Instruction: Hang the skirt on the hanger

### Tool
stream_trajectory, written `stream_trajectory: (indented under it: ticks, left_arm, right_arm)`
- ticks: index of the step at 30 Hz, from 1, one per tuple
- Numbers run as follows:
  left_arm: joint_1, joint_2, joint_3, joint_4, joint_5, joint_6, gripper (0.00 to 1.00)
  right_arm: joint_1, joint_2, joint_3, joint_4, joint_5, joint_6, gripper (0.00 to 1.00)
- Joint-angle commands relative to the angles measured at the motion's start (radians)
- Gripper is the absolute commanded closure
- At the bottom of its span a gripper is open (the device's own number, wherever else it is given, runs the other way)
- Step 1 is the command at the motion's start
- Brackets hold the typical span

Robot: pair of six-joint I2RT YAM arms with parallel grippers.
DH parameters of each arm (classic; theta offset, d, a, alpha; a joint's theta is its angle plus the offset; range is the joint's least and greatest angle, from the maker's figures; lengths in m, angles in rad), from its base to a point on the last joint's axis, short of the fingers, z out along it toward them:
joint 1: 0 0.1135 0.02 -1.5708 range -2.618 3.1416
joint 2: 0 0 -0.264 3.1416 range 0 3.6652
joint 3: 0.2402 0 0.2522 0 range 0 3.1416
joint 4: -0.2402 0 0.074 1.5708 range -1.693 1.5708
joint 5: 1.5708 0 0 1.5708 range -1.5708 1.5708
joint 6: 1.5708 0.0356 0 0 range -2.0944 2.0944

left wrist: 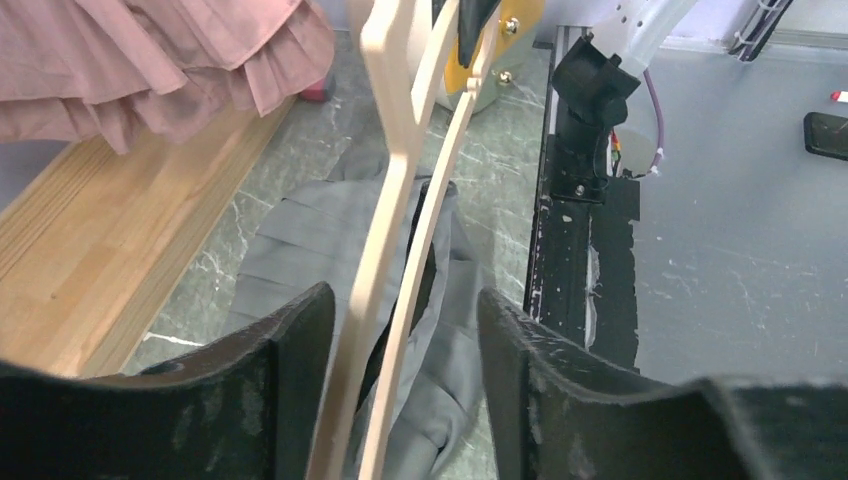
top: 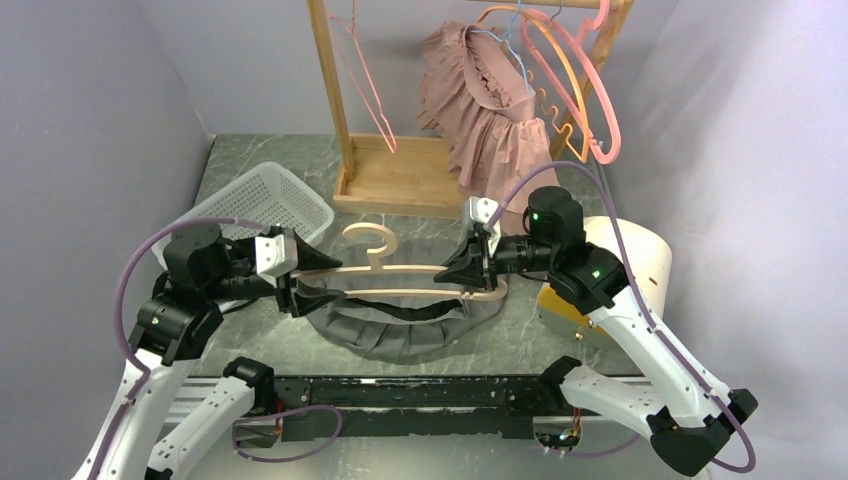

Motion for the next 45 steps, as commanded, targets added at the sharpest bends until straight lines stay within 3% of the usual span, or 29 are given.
stream_trajectory:
  ticks: [1,3,5,9,11,14,17,20,28,31,33,39,41,43,45]
  left_arm:
    - [0.006,0.039,-0.019,-0.003,0.037,0.045,0.45]
    - [0.007,0.053,-0.012,-0.006,0.000,0.046,0.48]
    - [0.006,0.059,-0.006,-0.012,-0.016,0.051,0.59]
    - [0.006,0.064,-0.001,-0.033,0.021,0.093,0.92]
    - [0.006,0.062,-0.006,-0.024,0.007,0.075,0.93]
    - [0.006,0.083,0.007,-0.008,0.021,0.052,0.93]
    - [0.006,0.108,0.014,0.017,0.054,0.039,0.93]
    - [0.006,0.126,0.006,0.043,0.074,0.028,0.93]
    - [0.006,0.130,-0.005,0.071,0.084,0.031,0.93]
    - [0.006,0.122,-0.014,0.081,0.080,0.023,0.93]
    - [0.006,0.115,-0.019,0.086,0.071,0.017,0.93]
    - [0.006,0.098,-0.025,0.090,0.038,-0.011,0.92]
    - [0.006,0.091,-0.034,0.109,0.010,-0.049,0.83]
    - [0.006,0.082,-0.043,0.136,-0.058,-0.112,0.64]
    - [0.006,0.067,-0.052,0.145,-0.168,-0.192,0.53]
  right_arm:
    - [-0.003,-0.016,0.024,-0.004,-0.054,-0.035,1.00]
    - [-0.003,-0.018,0.025,-0.013,-0.068,-0.045,1.00]
    - [-0.003,-0.017,0.025,-0.018,-0.071,-0.053,1.00]
    - [-0.003,-0.014,0.028,-0.019,-0.073,-0.051,1.00]
    - [-0.003,-0.014,0.029,-0.004,-0.061,-0.028,0.96]
    - [-0.002,-0.008,0.028,0.059,-0.062,0.034,0.62]
    - [0.010,0.018,0.012,0.198,-0.097,0.146,0.45]
    - [0.064,0.068,0.016,0.300,-0.078,0.192,0.40]
    - [0.186,0.250,0.113,0.343,0.055,0.215,0.38]
    - [0.190,0.278,0.104,0.402,0.043,0.263,0.39]
    - [0.196,0.292,0.097,0.420,0.030,0.272,0.46]
    - [0.201,0.299,0.074,0.467,0.031,0.296,0.88]
    - [0.201,0.291,0.067,0.473,0.039,0.294,1.00]
    - [0.201,0.277,0.055,0.467,0.094,0.284,1.00]
    - [0.201,0.251,0.043,0.427,0.158,0.237,1.00]
